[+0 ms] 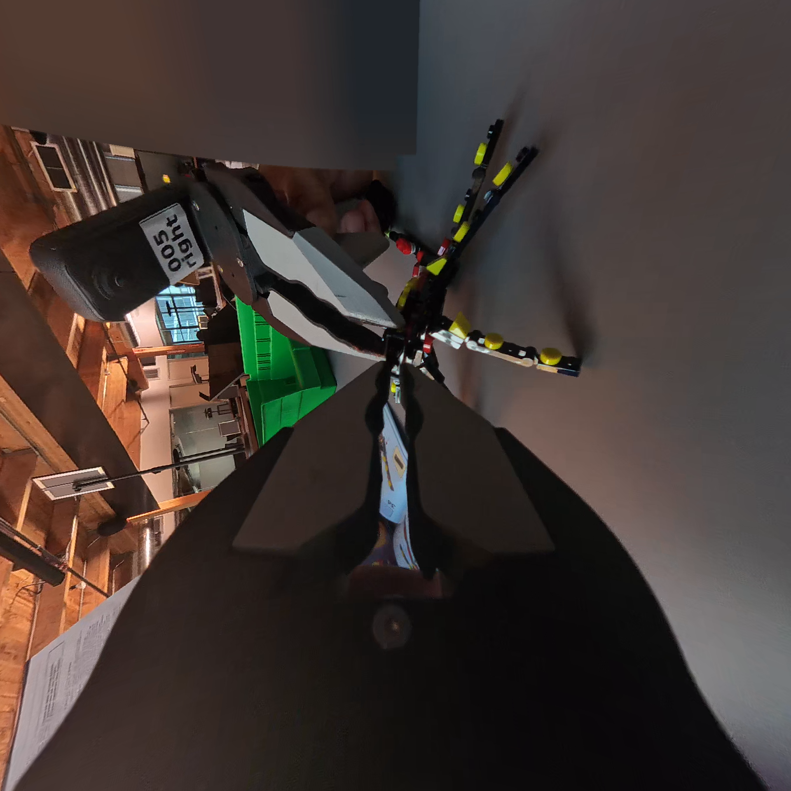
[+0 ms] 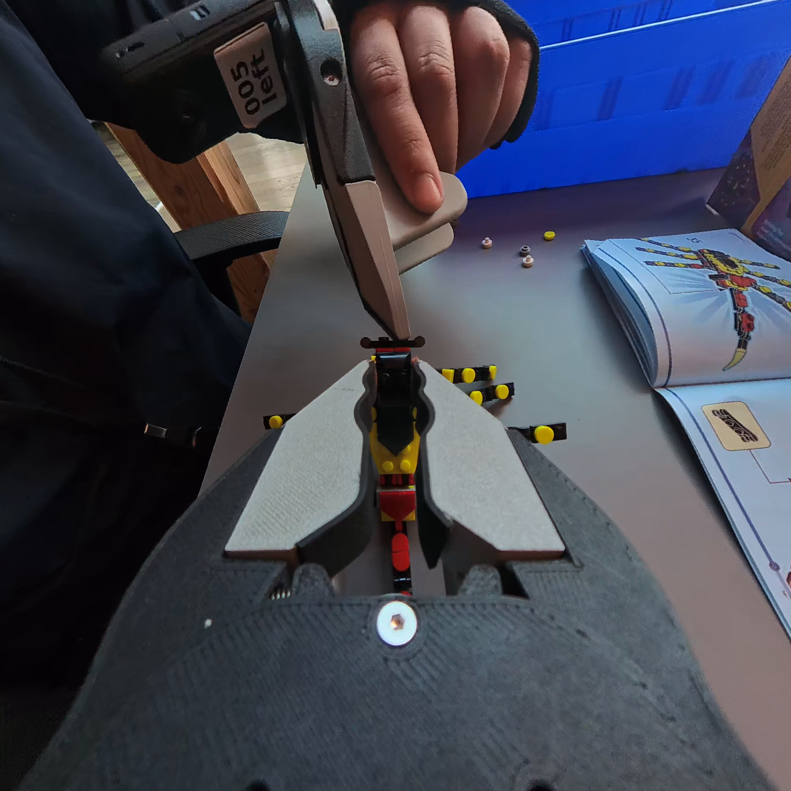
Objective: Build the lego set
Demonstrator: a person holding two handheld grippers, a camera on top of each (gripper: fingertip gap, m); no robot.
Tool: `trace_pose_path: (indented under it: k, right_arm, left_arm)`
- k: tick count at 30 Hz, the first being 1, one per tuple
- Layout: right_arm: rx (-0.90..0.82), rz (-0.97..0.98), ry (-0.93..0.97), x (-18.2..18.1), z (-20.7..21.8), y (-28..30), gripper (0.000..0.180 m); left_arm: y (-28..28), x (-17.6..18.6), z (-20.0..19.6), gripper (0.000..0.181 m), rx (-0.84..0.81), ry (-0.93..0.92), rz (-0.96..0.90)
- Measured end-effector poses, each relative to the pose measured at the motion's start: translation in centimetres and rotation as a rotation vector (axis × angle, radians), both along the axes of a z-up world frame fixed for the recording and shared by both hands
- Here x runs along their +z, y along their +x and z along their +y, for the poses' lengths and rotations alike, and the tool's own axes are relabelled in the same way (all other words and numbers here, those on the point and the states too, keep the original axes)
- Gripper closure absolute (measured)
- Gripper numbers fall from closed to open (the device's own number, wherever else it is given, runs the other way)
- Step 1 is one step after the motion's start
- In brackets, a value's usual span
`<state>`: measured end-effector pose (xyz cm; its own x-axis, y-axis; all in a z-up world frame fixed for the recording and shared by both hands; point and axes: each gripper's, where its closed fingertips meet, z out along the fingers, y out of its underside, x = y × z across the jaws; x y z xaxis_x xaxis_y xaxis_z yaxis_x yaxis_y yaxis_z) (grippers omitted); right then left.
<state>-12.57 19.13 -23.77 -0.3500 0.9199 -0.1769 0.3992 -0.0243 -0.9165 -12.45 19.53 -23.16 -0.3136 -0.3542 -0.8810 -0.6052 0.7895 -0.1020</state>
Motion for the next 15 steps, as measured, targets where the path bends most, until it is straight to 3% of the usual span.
trace_pose_path:
  k: [1, 2, 6, 8, 13, 15]
  right_arm:
    - [-0.002, 0.0, -0.003, 0.0, 0.0, 0.0, 0.166]
    - [-0.007, 0.001, -0.005, 0.0, 0.1, 0.0, 0.166]
    - [-0.005, 0.007, -0.014, 0.1, 0.0, -0.1, 0.166]
    - [-0.003, 0.006, -0.021, 0.1, 0.0, -0.2, 0.166]
    - [-0.001, 0.006, -0.025, 0.1, 0.0, -0.2, 0.166]
    - [0.0, 0.003, -0.025, 0.1, 0.0, -0.2, 0.166]
  left_arm:
    - [0.0, 0.0, 0.1, 0.029, 0.008, 0.021, 0.006]
    - [-0.1, 0.0, 0.2, 0.091, 0.019, 0.058, 0.016]
    - [-0.2, 0.1, -0.2, 0.18, 0.038, 0.071, 0.009]
    - [-0.1, 0.3, -0.6, 0.181, 0.025, 0.062, 0.0]
    - [0.1, 0.3, -1.0, 0.012, 0.004, 0.072, 0.028]
    - [0.1, 0.3, -1.0, 0.007, 0.003, 0.054, 0.031]
